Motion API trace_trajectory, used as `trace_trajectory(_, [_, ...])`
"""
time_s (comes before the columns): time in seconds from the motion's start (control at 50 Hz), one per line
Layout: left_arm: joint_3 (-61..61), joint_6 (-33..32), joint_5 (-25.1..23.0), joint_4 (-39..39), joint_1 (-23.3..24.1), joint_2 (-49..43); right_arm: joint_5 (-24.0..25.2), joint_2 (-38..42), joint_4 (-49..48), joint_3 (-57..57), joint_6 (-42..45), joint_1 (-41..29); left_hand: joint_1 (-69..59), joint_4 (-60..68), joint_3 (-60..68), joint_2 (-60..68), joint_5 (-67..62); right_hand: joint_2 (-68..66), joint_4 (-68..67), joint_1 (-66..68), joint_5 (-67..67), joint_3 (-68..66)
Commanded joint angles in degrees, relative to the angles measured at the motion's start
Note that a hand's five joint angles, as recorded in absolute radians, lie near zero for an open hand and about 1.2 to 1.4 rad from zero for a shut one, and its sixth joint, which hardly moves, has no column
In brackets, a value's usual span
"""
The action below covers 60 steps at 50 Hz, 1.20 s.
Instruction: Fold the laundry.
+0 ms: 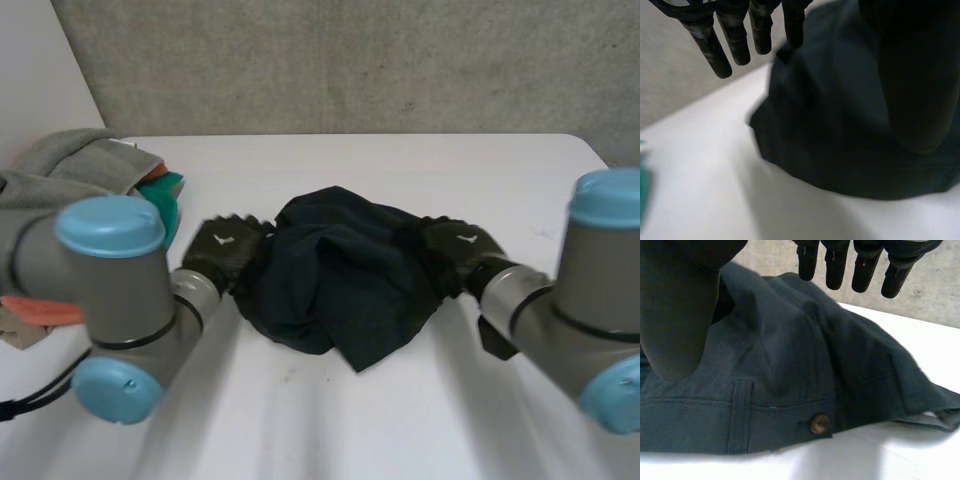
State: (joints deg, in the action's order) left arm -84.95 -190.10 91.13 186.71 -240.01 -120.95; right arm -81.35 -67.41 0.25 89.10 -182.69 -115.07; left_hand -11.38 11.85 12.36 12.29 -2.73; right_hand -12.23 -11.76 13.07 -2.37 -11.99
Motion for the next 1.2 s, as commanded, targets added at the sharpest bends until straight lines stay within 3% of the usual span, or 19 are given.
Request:
trace_trajectory(0.02, [8.57, 2.54, -4.55, -0.73, 0.42, -10.88, -7.23, 10.45, -4.91, -4.98, 1.11, -5.16, -4.71, 4.24, 3.72, 3.8, -3.36, 0.99, 0.51, -1.83, 1.13, 0.75])
trace_trajectory(0.06, [9.54, 2.62, -4.55, -0.91, 0.6, -11.59, -10.04, 12.73, -5.44, -6.73, 1.11, -5.33, -12.41, 11.94, 11.43, 11.5, -11.06, -14.38, -14.86, 13.54, -14.24, -14.62])
trace_trajectory(0.12, [10.16, 2.71, -4.47, -1.0, 1.13, -11.85, -11.54, 13.53, -6.23, -7.71, 1.37, -5.16, -51.53, 51.06, 50.54, 50.62, -50.18, -40.98, -41.45, 40.14, -40.84, -41.22])
trace_trajectory(0.14, [10.16, 2.71, -4.47, -1.0, 1.39, -11.77, -11.81, 13.1, -6.75, -7.27, 1.89, -4.99, -63.98, 63.51, 62.99, 63.07, -62.62, -64.9, -65.37, 64.06, -64.76, -65.13])
trace_trajectory(0.16, [9.9, 2.71, -4.12, -1.0, 1.91, -10.98, -11.81, 12.83, -7.11, -6.92, 2.25, -4.98, -68.58, 68.11, 67.59, 67.67, -67.22, -67.74, -68.22, 66.9, -67.6, -67.98])
trace_trajectory(0.2, [9.63, 2.71, -3.33, -1.09, 2.44, -8.88, -11.55, 11.17, -8.16, -6.39, 3.3, -4.81, -68.62, 68.15, 67.64, 67.71, -67.27, -67.77, -68.24, 66.93, -67.63, -68.01])
trace_trajectory(0.32, [5.69, 2.45, -0.78, -1.17, 2.53, 8.85, -7.95, -5.87, -7.56, -5.51, 13.31, -2.44, -68.62, 68.15, 67.64, 67.71, -67.27, -67.77, -68.24, 66.93, -67.63, -68.01])
trace_trajectory(0.46, [4.71, 2.19, -2.0, -5.98, 2.18, 20.92, -0.48, -13.1, 7.55, -13.32, 27.47, 2.75, -68.62, 68.15, 67.64, 67.71, -67.27, -67.77, -68.24, 66.93, -67.63, -68.01])
trace_trajectory(0.6, [6.2, 1.92, -4.82, -11.72, 1.74, 20.06, 4.52, -11.35, 16.27, -20.62, 30.98, 3.98, -68.62, 68.15, 67.64, 67.71, -67.27, -67.77, -68.24, 66.93, -67.63, -68.01])
trace_trajectory(0.74, [12.43, 1.31, -4.82, -10.84, 1.57, 3.55, 7.35, 1.12, 14.52, -21.94, 37.14, 4.42, -68.62, 68.15, 67.64, 67.71, -67.27, -67.77, -68.24, 66.93, -67.63, -68.01])
trace_trajectory(0.76, [13.66, 1.04, -4.82, -10.58, 1.57, 1.44, 7.0, 4.01, 13.03, -22.73, 38.62, 4.25, -61.99, 61.51, 61.0, 61.07, -60.63, -67.77, -68.24, 66.93, -67.63, -68.01])
trace_trajectory(0.78, [16.28, 0.26, -4.82, -9.97, 1.48, -2.5, 6.56, 5.52, 11.89, -23.35, 39.16, 4.16, -43.43, 42.96, 42.45, 42.52, -42.08, -63.16, -63.64, 62.33, -63.03, -63.4])
trace_trajectory(0.82, [19.37, -0.62, -4.73, -9.26, 1.3, -5.86, 5.68, 8.33, 9.16, -24.23, 39.69, 3.81, -26.51, 26.04, 25.52, 25.6, -25.15, -41.88, -42.35, 41.04, -41.74, -42.11])
trace_trajectory(0.84, [20.87, -0.98, -4.47, -9.0, 1.3, -7.27, 3.59, 10.44, 5.84, -24.84, 39.87, 3.63, -19.27, 18.79, 18.28, 18.35, -17.91, -13.45, -13.92, 12.61, -13.31, -13.68])
trace_trajectory(0.86, [23.75, -1.68, -4.12, -8.47, 1.13, -9.46, 2.09, 11.15, 3.98, -25.02, 39.78, 3.54, -6.54, 6.07, 5.55, 5.63, -5.18, -0.34, -0.82, -0.5, -0.2, -0.58])
trace_trajectory(0.96, [27.74, -1.77, -0.96, -8.29, 0.95, -10.1, -8.97, 10.73, -5.86, -23.8, 39.43, 3.1, 0.32, -0.79, -1.31, -1.23, 1.68, 2.23, 1.76, -3.07, 2.37, 1.99])
trace_trajectory(1.0, [26.51, -1.86, 0.8, -8.29, 1.21, -7.21, -10.84, 9.41, -6.14, -22.74, 39.52, 2.93, 0.32, -0.79, -1.31, -1.23, 1.68, 2.23, 1.76, -3.07, 2.37, 1.99])
trace_trajectory(1.12, [14.57, -1.95, 3.36, -8.03, 2.27, 6.41, -11.81, -2.1, -2.55, -14.58, 39.6, 0.82, -1.03, 0.55, 0.04, 0.11, 0.33, 2.23, 1.76, -3.07, 2.37, 1.99])
trace_trajectory(1.2, [3.17, -1.95, 3.44, -7.68, 4.2, 11.95, -11.55, -7.55, 5.96, -8.52, 38.3, 0.55, -3.37, 2.9, 2.38, 2.46, -2.01, 1.16, 0.68, -2.0, 1.3, 0.92])
